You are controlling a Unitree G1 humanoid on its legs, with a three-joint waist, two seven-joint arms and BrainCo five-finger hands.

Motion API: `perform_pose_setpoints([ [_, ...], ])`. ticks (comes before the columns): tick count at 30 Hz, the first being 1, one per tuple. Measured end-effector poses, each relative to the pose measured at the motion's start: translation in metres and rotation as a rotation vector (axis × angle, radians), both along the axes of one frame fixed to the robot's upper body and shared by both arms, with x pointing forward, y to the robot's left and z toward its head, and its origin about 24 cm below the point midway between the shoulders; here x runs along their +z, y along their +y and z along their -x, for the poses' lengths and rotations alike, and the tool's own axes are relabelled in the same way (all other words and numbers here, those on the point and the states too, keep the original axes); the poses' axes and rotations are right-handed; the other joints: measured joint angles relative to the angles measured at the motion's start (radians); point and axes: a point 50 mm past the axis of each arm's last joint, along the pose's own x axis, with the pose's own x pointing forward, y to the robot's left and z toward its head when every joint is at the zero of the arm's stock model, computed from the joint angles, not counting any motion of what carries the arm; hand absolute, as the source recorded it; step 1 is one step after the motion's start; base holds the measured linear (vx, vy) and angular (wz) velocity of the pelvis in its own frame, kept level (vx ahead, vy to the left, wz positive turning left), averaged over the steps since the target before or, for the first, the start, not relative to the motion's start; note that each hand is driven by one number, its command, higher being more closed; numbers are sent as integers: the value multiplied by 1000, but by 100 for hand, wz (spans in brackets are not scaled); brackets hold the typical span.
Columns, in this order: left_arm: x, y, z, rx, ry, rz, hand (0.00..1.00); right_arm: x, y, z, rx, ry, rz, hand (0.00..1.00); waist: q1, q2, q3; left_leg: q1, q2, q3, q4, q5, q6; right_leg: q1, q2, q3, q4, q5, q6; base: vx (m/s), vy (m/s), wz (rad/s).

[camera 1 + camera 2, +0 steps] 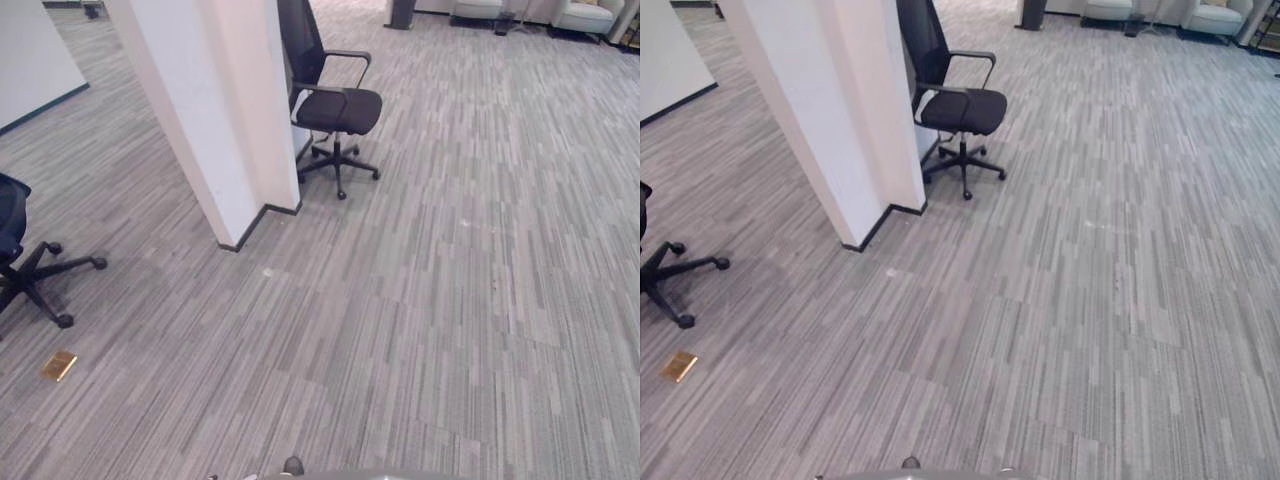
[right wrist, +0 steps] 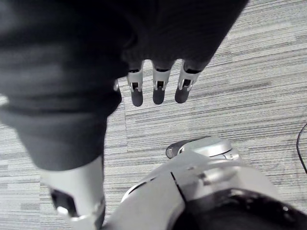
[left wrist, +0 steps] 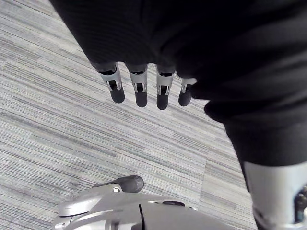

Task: Organize washtable

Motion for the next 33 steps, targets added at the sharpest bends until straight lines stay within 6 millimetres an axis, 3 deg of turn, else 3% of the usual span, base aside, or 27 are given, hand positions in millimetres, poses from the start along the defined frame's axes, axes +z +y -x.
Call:
perform_pose_setpoints([
  [12, 1, 2, -1, 36, -14, -3, 0, 0, 2, -5, -24, -18, -6, 0, 0, -4, 6, 8, 10, 39, -2, -1, -2, 19, 15, 23, -42, 25, -8, -5, -1, -6],
  [15, 1, 3, -10, 38, -39, -3, 0, 1, 1, -11, -22, -39, -2, 0, 6, -13, 36, 15, 23, 100, 9, -14, -5, -15, 20, 82, -21, 36, -9, -83, 19, -57],
  [17, 3, 6, -23, 28, -71, -10, 0, 3, 3, -26, -7, -84, -1, 0, 7, -21, 77, -14, 43, 180, 93, -62, -6, -67, 30, 163, 15, 48, -11, -152, -10, -115],
  [18, 5, 8, -31, 20, -91, -17, 0, 4, 5, -31, -7, -105, 0, 0, 5, -33, 107, -42, 66, 230, 174, -108, -8, -100, 38, 206, 28, 51, -11, -191, -38, -136],
  [19, 7, 11, -39, 14, -109, -25, 0, 4, 7, -32, -10, -107, -5, 0, 3, -24, 129, -65, 97, 272, 238, -147, -6, -126, 35, 187, 30, 41, -23, -169, -36, -138],
  [21, 9, 12, -49, 2, -136, -31, 0, 3, 7, -25, -21, -86, -9, 0, 4, -16, 138, -70, 152, 336, 303, -191, -20, -148, 6, 74, 32, 27, -51, -61, -9, -128],
  [24, 15, 14, -72, -18, -194, -41, 0, 1, 9, -11, -58, -56, -18, 0, -5, -15, 137, -71, 201, 360, 335, -208, -42, -176, -17, -27, 82, 30, -60, 10, -62, -59],
  [25, 18, 14, -82, -24, -229, -43, 0, 0, 10, -1, -79, -32, -23, 0, -16, -15, 135, -67, 229, 360, 351, -213, -66, -187, -38, -47, 135, 29, -60, 66, -107, -9],
  [27, 19, 15, -82, -22, -234, -46, 0, -1, 10, 6, -83, -14, -25, 0, -21, -24, 123, -53, 249, 373, 370, -220, -105, -191, -62, -69, 160, 34, -54, 137, -187, -21],
  [28, 17, 15, -77, 9, -220, -41, 0, -1, 8, 7, -81, -9, -22, 0, -26, -4, 112, -45, 295, 376, 385, -222, -123, -194, -36, -89, 202, 14, -18, 225, -307, -31],
  [29, 14, 10, -72, 30, -211, -25, 0, 0, 4, 11, -80, 0, -10, 0, -26, 12, 90, -32, 334, 390, 390, -200, -149, -217, -5, -86, 248, -32, -38, 209, -311, -31],
  [30, 13, 8, -68, 40, -205, -18, 0, 0, 2, 13, -80, 7, -8, 0, -21, 21, 82, -27, 352, 397, 396, -196, -152, -227, 10, -83, 277, -58, -45, 222, -368, -32],
  [31, 12, 8, -61, 109, -205, -11, 0, 0, -2, 14, -80, 13, -2, 0, -21, 36, 78, -47, 411, 389, 493, -182, -142, -222, 49, -85, 323, -100, -68, 218, -422, -44],
  [32, 12, 15, -54, 181, -203, -20, 0, 0, -2, 16, -80, 24, -8, 0, -17, 36, 82, -91, 485, 370, 663, -142, -35, -201, 79, -83, 355, -136, -101, 237, -448, -41],
  [33, 12, 19, -49, 213, -199, -28, 0, -1, -1, 16, -78, 28, -11, 0, -14, 31, 86, -128, 518, 328, 768, -97, 66, -177, 97, -79, 357, -150, -114, 305, -507, -39],
])
